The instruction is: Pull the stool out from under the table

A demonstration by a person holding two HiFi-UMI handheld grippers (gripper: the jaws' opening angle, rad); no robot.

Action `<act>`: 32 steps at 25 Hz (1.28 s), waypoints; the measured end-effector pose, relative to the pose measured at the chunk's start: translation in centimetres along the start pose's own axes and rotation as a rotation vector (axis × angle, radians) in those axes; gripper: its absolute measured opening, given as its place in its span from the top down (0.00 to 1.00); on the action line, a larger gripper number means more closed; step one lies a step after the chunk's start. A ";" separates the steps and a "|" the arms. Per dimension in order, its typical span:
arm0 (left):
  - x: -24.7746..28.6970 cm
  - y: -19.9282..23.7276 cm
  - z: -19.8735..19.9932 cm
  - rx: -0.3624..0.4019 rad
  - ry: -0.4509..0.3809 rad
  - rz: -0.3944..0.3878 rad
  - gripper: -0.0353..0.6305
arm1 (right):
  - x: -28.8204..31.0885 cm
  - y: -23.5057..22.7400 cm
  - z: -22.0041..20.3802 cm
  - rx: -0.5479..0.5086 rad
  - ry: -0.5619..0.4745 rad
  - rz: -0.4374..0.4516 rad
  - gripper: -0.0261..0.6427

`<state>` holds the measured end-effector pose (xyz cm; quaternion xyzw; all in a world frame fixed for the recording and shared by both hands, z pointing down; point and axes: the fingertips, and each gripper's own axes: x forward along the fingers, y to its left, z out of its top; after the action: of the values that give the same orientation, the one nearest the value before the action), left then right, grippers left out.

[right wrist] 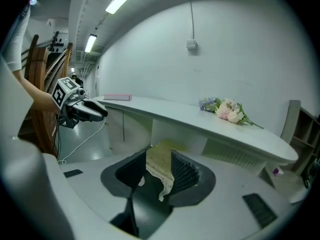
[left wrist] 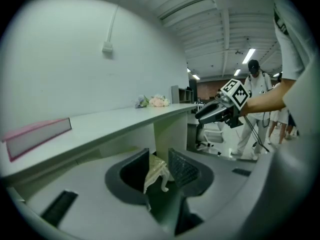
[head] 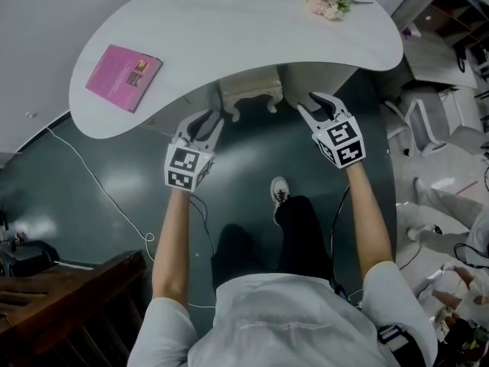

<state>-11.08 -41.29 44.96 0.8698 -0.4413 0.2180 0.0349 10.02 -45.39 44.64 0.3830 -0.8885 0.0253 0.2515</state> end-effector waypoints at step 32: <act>23.4 7.0 -29.6 -0.057 -0.003 0.129 0.57 | 29.2 -4.7 -27.4 -0.077 0.080 -0.026 0.54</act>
<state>-14.80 -55.65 80.32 0.8386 -0.5022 0.2061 0.0448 8.04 -61.71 81.42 0.3832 -0.8730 0.0032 0.3016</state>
